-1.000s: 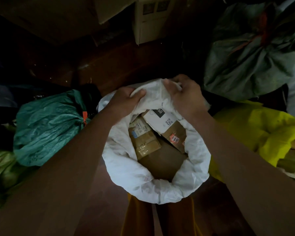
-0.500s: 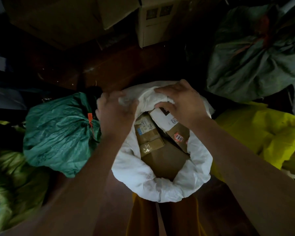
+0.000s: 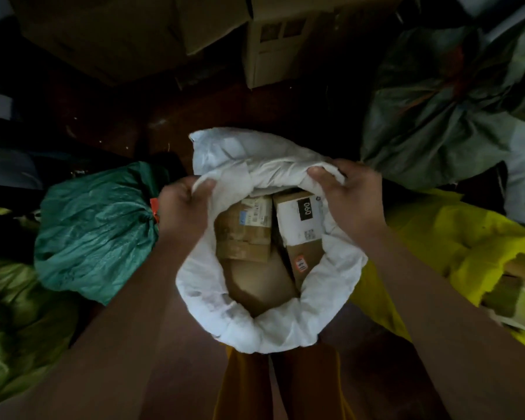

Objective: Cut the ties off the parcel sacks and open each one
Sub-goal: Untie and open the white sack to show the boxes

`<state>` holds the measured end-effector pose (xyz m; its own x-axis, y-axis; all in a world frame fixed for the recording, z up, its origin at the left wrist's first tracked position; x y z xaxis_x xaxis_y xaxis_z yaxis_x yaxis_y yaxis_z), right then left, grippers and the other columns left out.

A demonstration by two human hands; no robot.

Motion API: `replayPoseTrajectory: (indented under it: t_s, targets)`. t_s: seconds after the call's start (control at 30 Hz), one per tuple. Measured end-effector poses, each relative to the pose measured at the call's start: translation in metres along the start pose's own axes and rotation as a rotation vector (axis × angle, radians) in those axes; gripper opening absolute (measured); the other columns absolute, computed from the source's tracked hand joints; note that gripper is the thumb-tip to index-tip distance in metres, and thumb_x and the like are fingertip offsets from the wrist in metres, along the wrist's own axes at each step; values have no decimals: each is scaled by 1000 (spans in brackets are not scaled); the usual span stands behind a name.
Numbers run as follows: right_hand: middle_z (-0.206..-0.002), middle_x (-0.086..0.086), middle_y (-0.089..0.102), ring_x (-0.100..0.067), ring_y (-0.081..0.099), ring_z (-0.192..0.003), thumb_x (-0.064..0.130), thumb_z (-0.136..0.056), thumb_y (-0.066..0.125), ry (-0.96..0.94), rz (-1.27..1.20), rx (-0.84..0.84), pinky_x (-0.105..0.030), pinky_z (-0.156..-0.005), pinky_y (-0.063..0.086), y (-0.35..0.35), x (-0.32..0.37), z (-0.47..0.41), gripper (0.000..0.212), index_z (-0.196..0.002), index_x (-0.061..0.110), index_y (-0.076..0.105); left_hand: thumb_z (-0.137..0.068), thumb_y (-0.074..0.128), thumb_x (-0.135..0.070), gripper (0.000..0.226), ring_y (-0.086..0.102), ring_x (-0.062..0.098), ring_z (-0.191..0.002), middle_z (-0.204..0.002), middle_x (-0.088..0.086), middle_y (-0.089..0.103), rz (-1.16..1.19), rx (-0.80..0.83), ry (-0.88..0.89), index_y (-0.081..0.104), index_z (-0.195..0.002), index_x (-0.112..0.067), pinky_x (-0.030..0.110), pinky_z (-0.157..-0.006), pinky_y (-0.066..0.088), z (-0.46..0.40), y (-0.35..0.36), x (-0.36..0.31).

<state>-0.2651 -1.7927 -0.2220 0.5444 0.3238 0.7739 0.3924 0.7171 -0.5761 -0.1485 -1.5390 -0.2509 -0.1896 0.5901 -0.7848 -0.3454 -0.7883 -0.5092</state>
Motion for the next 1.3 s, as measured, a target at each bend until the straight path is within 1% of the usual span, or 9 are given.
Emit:
replayPoseTrajectory:
  t_s: [0.17, 0.27, 0.37, 0.53, 0.67, 0.77, 0.9, 1.13, 1.3]
  targets:
    - [-78, -15, 70, -9, 61, -71, 31, -86, 71, 271, -319, -86, -29, -68, 53, -10, -20, 17, 30, -77, 3, 69, -95, 57, -21, 44, 32, -1, -38, -38, -14, 36, 166, -21, -172, 49, -52, -12, 16, -41, 29, -27, 3, -14]
    - [-75, -4, 70, -13, 66, -77, 34, -86, 71, 464, -372, -81, -26, -67, 54, -5, -46, 19, 25, -74, 13, 69, -97, 53, -15, 63, 42, -3, -37, -32, -15, 40, 89, 73, -271, 51, -35, -17, 18, -52, 34, -46, 25, -14]
    - [-88, -3, 71, -21, 67, -94, 38, -90, 65, 514, -298, 1, -31, -81, 56, -1, -64, 15, 21, -84, 18, 69, -97, 55, -22, 49, 41, 1, -38, -39, -9, 44, 22, 133, -293, 51, -50, -8, 15, -49, 34, -43, 45, -11]
    - [-129, -11, 52, -34, 39, -122, 31, -91, 57, 52, 568, -23, -50, -102, 29, -15, -36, -2, 31, -118, 16, 63, -95, 54, -30, 49, 41, 13, -48, -49, 3, 43, -155, 106, -166, 46, -52, -7, 25, -50, 33, -37, 55, -15]
    - [-143, 0, 50, -25, 41, -133, 27, -87, 58, -424, 393, 257, -46, -109, 27, 29, 20, -1, 47, -134, 24, 57, -96, 52, -31, 49, 47, 19, -55, -51, 4, 44, -196, 141, -109, 47, -52, -11, 33, -59, 39, -43, 64, -32]
    - [-156, 10, 31, -17, 28, -144, 47, -95, 50, -447, 572, 398, -48, -115, 16, 59, 19, -6, 48, -143, 40, 43, -97, 49, -33, 41, 51, 17, -63, -62, 7, 52, -195, 144, 1, 58, -66, -8, 34, -64, 41, -38, 64, -50]
    - [-154, 14, 34, -17, 32, -139, 50, -95, 49, -392, 580, 316, -41, -113, 16, 56, 8, -22, 45, -140, 45, 44, -94, 52, -40, 44, 40, 31, -122, -129, 11, 48, -534, 47, 56, 50, -132, -17, 49, -102, 31, -10, 46, -58]
    - [-145, 11, 47, -24, 41, -124, 55, -82, 64, -331, 656, 311, -45, -99, 24, 52, 0, -44, 62, -138, 40, 42, -84, 55, -65, 80, 41, 37, -116, -139, 15, 30, -747, -90, -51, 17, -147, -34, 52, -92, 40, 75, 40, -38]
    - [-126, 6, 61, -24, 43, -118, 41, -88, 62, -348, 654, 247, -44, -98, 25, 58, 1, -46, 46, -131, 34, 49, -96, 55, -27, 52, 52, 30, -116, -137, 13, 45, -378, -133, 13, 37, -145, -27, 29, -92, 43, 70, 35, -15]
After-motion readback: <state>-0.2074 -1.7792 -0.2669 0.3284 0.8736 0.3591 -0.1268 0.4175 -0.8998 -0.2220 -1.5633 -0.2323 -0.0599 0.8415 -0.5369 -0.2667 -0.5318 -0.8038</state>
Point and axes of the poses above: each hand's wrist, its own z-axis away from the middle knuckle, its own y-axis out of the palm, x = y × z, the point moved 7 cm from there along -z, towards the middle knuckle
